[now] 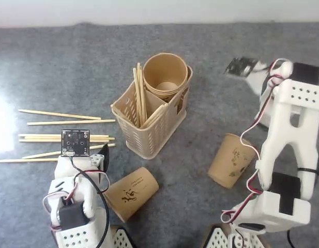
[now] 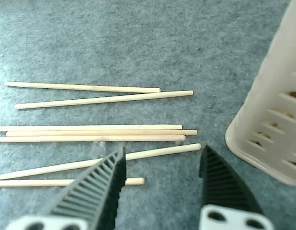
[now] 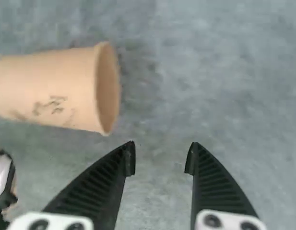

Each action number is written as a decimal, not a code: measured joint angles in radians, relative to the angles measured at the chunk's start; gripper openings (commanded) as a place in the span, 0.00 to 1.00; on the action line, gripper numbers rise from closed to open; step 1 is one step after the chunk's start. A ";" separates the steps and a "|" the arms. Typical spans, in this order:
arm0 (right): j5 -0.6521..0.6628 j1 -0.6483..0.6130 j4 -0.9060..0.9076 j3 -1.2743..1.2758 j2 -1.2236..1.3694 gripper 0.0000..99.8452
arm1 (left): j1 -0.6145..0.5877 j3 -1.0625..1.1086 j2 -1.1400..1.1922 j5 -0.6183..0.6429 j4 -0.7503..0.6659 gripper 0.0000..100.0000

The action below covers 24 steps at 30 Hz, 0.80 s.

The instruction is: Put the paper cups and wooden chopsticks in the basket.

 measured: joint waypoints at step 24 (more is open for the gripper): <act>0.127 -0.084 -0.057 0.239 0.092 0.19 | 0.000 0.051 0.000 -0.021 -0.037 0.24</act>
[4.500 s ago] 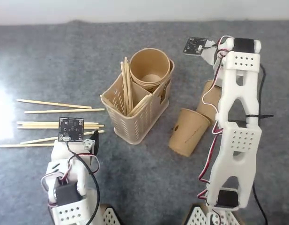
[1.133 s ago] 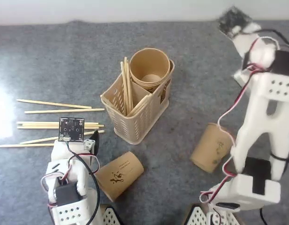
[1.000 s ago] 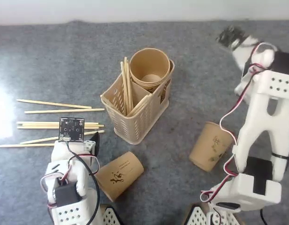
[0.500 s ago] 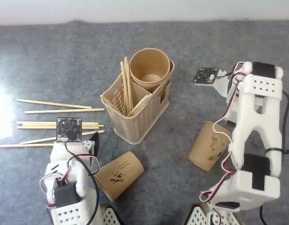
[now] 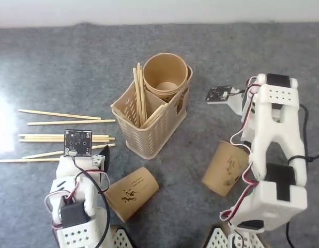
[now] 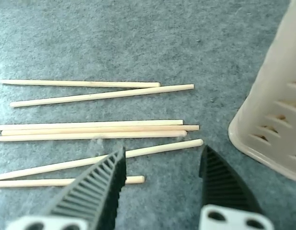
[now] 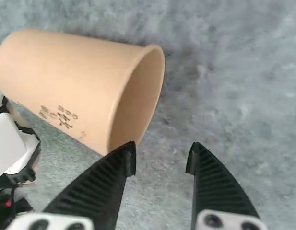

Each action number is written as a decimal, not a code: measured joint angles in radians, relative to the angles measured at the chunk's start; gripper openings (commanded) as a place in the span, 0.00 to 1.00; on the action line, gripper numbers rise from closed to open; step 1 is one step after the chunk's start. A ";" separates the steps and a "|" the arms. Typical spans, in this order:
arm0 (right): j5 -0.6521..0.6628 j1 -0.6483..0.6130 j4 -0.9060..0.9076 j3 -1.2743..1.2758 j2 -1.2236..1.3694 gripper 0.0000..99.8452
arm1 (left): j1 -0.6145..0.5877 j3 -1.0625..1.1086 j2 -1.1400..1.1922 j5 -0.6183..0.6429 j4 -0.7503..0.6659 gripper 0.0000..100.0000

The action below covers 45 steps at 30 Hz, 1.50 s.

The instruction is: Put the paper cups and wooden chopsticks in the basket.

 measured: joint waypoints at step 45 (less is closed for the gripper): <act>-0.048 -0.140 -0.147 0.353 -0.413 0.01 | 0.000 0.000 0.000 0.000 -0.002 0.24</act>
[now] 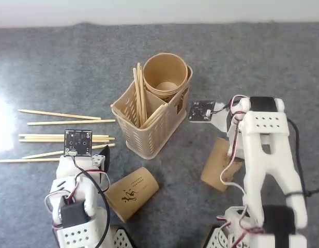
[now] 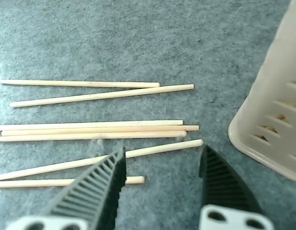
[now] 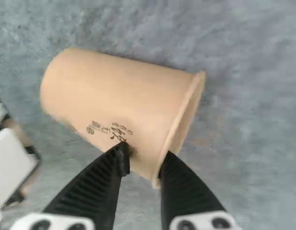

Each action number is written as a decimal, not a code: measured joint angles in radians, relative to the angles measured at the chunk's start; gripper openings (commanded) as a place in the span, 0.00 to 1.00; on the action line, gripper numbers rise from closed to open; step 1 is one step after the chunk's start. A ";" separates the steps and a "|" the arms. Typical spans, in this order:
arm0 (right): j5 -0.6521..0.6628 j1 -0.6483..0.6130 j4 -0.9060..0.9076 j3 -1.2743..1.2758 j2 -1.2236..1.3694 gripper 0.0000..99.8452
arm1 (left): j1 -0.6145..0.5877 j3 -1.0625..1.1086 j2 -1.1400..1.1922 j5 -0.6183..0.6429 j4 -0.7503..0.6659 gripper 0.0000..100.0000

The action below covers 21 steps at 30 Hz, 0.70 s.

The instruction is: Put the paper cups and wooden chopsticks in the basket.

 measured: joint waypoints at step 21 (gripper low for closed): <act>-0.107 -0.183 -0.018 -0.566 -0.250 0.01 | 0.000 0.000 0.000 0.000 0.000 0.24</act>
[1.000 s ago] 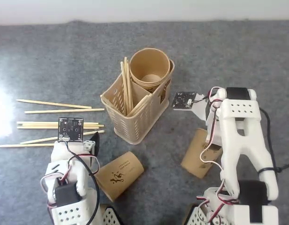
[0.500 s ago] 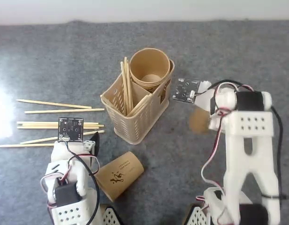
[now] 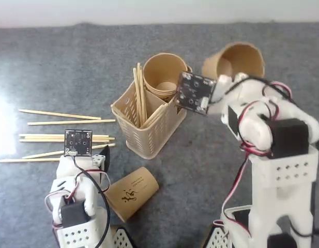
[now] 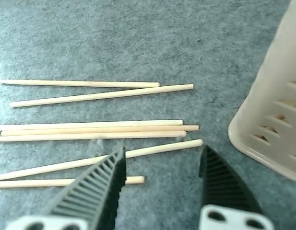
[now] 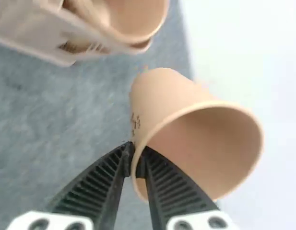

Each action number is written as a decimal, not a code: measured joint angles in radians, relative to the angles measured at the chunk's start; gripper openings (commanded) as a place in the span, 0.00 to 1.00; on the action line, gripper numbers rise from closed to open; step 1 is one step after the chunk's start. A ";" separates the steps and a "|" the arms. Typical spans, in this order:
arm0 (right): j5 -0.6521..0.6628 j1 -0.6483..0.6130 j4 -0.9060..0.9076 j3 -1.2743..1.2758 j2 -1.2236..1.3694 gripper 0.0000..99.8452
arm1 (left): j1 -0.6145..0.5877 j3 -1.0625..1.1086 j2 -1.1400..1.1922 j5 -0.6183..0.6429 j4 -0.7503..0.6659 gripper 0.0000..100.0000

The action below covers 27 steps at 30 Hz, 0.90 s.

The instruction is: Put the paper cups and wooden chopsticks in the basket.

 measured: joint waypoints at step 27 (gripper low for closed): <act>-0.011 -0.281 0.226 -0.618 0.560 0.01 | 0.000 0.009 0.000 0.000 -0.020 0.24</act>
